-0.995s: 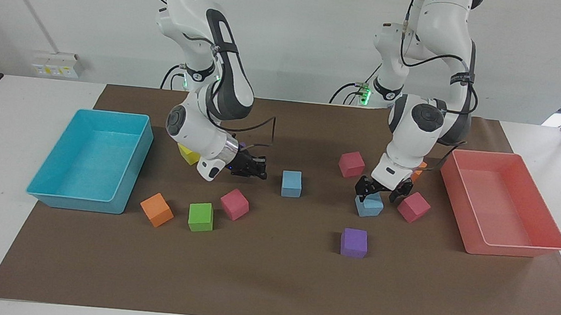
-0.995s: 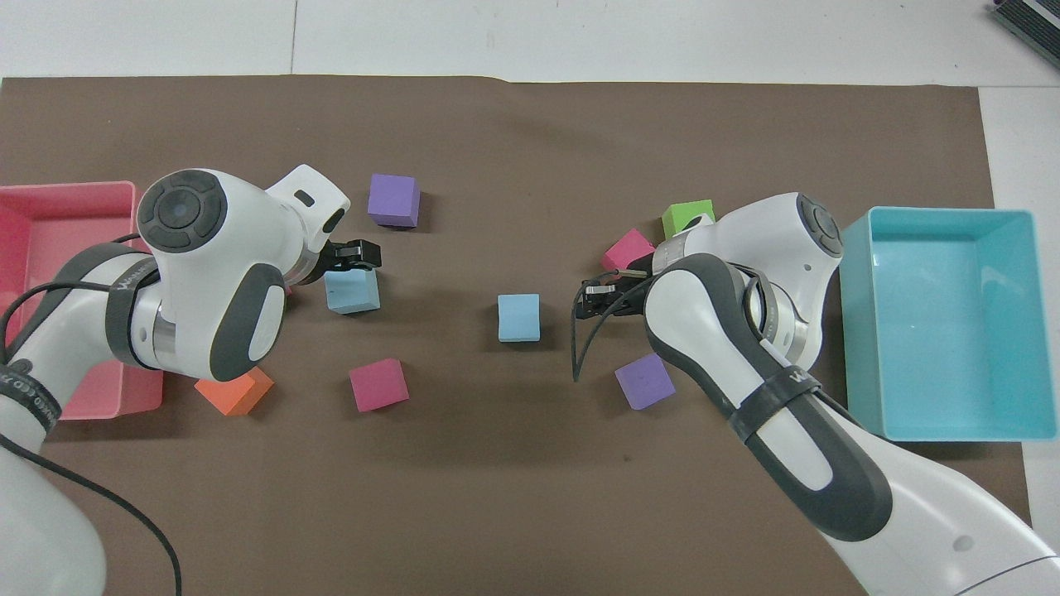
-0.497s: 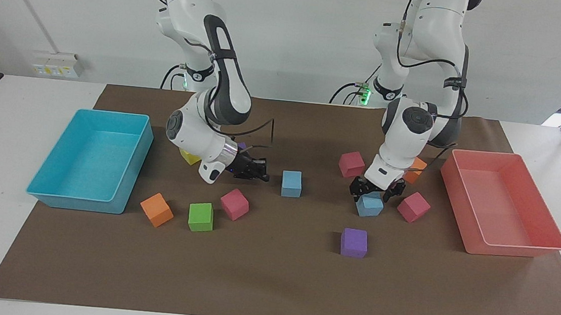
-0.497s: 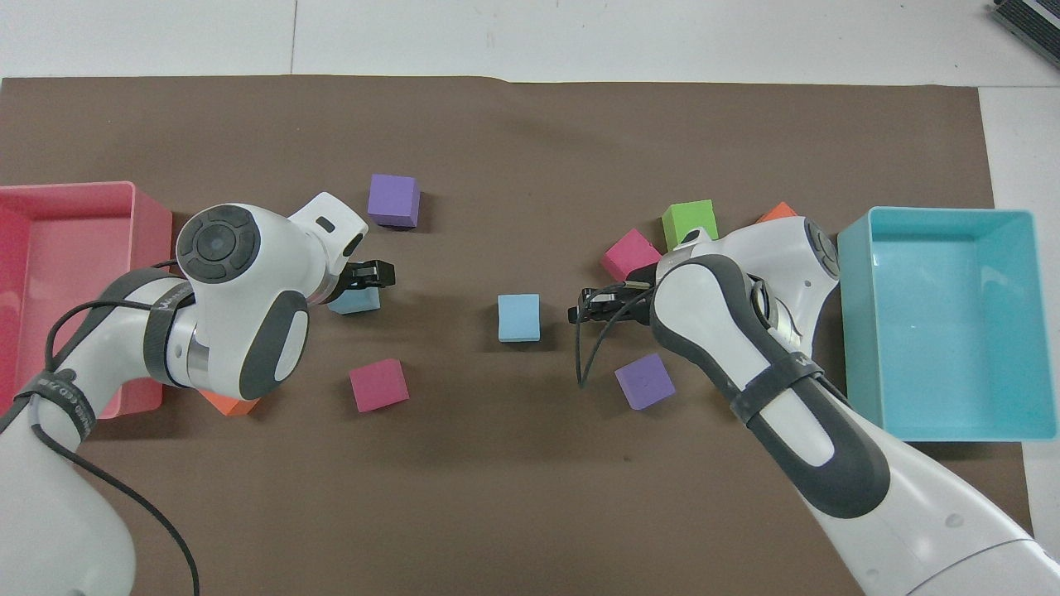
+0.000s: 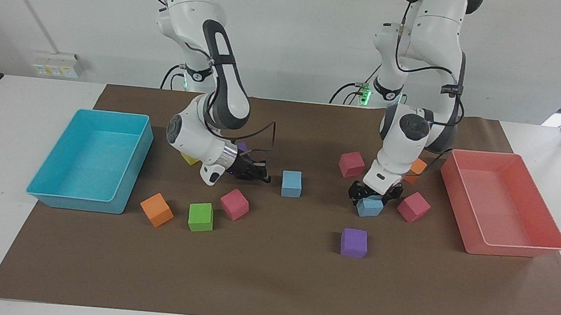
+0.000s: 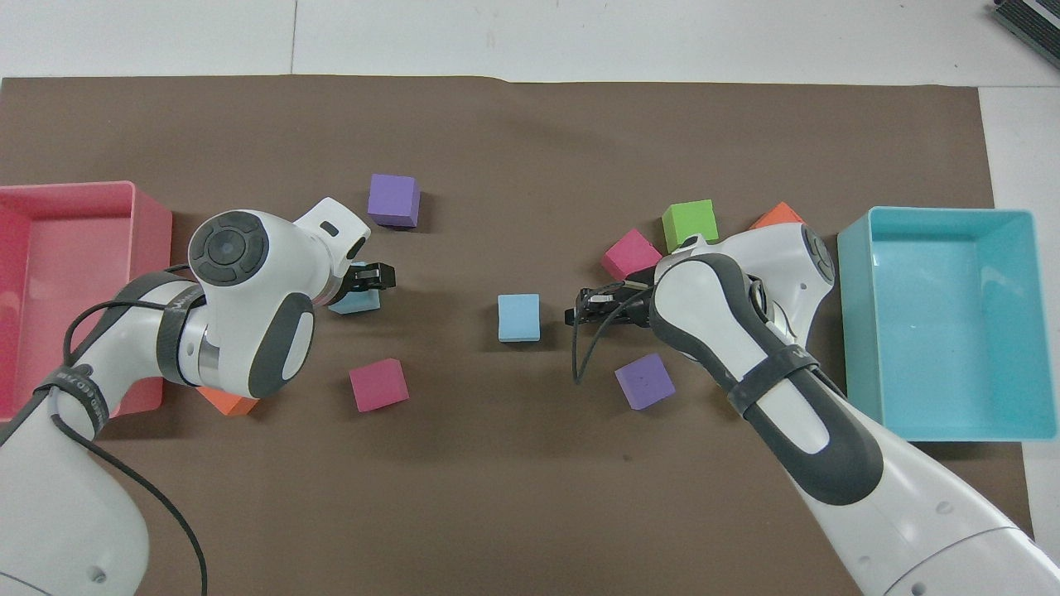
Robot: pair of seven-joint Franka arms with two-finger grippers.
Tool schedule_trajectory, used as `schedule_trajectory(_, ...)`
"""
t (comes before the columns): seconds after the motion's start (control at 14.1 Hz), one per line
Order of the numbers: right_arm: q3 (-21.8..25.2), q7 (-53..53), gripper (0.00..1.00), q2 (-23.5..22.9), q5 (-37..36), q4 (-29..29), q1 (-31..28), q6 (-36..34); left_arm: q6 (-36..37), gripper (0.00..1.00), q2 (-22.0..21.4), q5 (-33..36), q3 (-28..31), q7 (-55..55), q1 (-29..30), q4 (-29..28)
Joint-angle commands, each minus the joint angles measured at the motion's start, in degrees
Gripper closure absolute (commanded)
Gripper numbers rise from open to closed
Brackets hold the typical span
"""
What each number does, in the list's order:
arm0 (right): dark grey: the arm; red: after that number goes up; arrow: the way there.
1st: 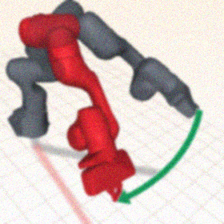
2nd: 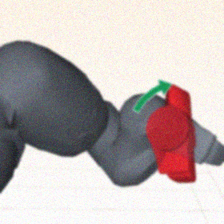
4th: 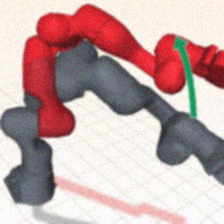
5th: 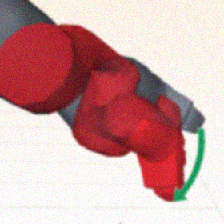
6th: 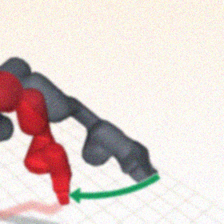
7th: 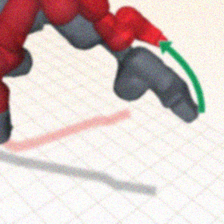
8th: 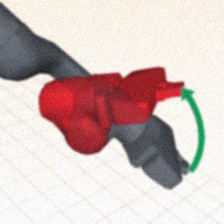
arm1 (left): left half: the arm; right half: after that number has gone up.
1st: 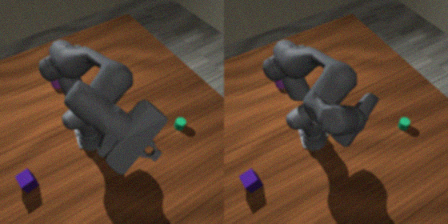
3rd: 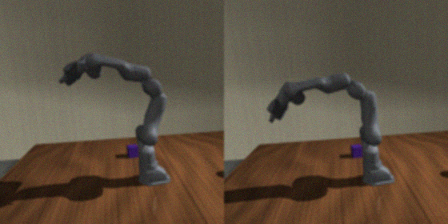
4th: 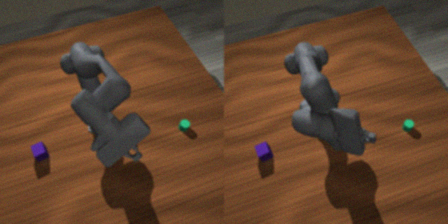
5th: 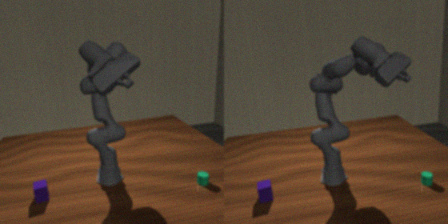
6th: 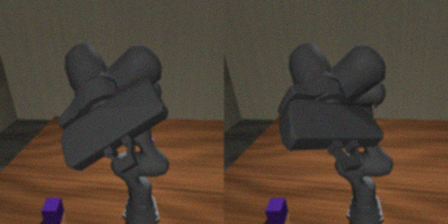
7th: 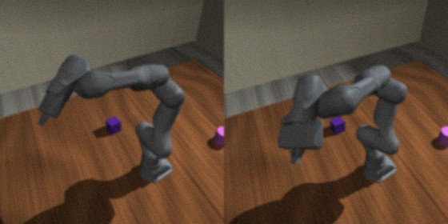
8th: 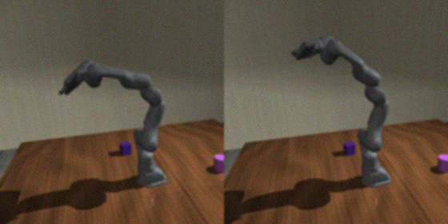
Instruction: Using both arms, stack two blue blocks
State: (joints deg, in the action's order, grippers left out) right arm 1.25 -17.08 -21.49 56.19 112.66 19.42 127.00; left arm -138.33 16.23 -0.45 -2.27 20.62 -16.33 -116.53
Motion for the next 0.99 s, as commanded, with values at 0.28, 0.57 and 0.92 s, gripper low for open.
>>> schedule_trajectory(0.28,-0.55,-2.08,1.00,-0.74,2.78,0.55,-0.96,0.87,-0.72,1.00,-0.06,1.86,0.60,1.09,-0.11,-0.19)
schedule_trajectory(0.57,-0.55,-1.91,1.00,-0.65,4.44,0.55,-0.52,1.23,-0.37,1.00,-0.93,1.86,0.69,1.18,-0.55,0.16)
schedule_trajectory(0.92,-0.46,-1.91,1.00,-0.65,4.71,0.55,-0.34,1.23,6.21,1.00,-2.70,3.87,0.78,2.31,-3.79,4.54)
